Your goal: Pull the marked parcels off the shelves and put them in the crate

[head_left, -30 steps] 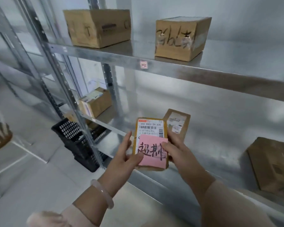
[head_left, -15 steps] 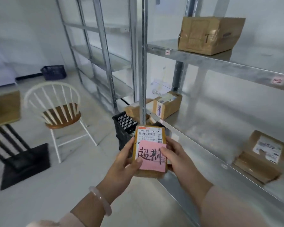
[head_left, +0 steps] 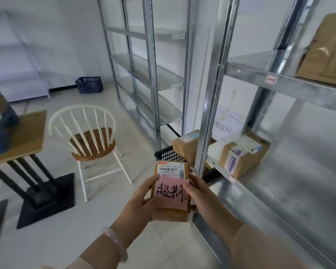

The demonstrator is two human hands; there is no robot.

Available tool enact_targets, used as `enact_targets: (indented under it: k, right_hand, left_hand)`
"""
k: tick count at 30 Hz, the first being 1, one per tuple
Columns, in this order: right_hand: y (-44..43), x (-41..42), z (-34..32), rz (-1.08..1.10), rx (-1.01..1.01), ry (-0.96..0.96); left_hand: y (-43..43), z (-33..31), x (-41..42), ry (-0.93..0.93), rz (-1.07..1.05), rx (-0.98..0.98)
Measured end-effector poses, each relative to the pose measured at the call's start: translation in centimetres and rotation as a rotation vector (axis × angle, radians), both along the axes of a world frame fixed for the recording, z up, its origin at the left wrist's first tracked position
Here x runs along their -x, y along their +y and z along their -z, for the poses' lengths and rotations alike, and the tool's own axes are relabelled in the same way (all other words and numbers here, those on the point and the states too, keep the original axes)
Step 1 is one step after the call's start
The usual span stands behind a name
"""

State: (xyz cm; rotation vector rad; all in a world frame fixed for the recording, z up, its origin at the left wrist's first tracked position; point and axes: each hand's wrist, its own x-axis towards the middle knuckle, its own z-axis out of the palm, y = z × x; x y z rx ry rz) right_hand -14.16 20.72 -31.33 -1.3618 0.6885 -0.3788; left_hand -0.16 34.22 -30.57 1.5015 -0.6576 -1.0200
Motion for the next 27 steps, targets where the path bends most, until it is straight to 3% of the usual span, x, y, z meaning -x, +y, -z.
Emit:
enact_targets:
  k: [13, 18, 27]
  right_hand:
    - [-10.7, -16.6, 3.0, 0.003, -0.060, 0.135]
    - [-14.5, -21.5, 5.5, 0.216, -0.123, 0.169]
    - [-17.2, -26.4, 9.5, 0.580, -0.141, 0.325]
  left_hand:
    - [-10.9, 4.3, -16.5, 0.124, -0.058, -0.065]
    - [-17.4, 6.6, -24.5, 0.185, 0.111, -0.135]
    - [-29.0, 12.0, -33.2, -0.001, 0.476, -0.268]
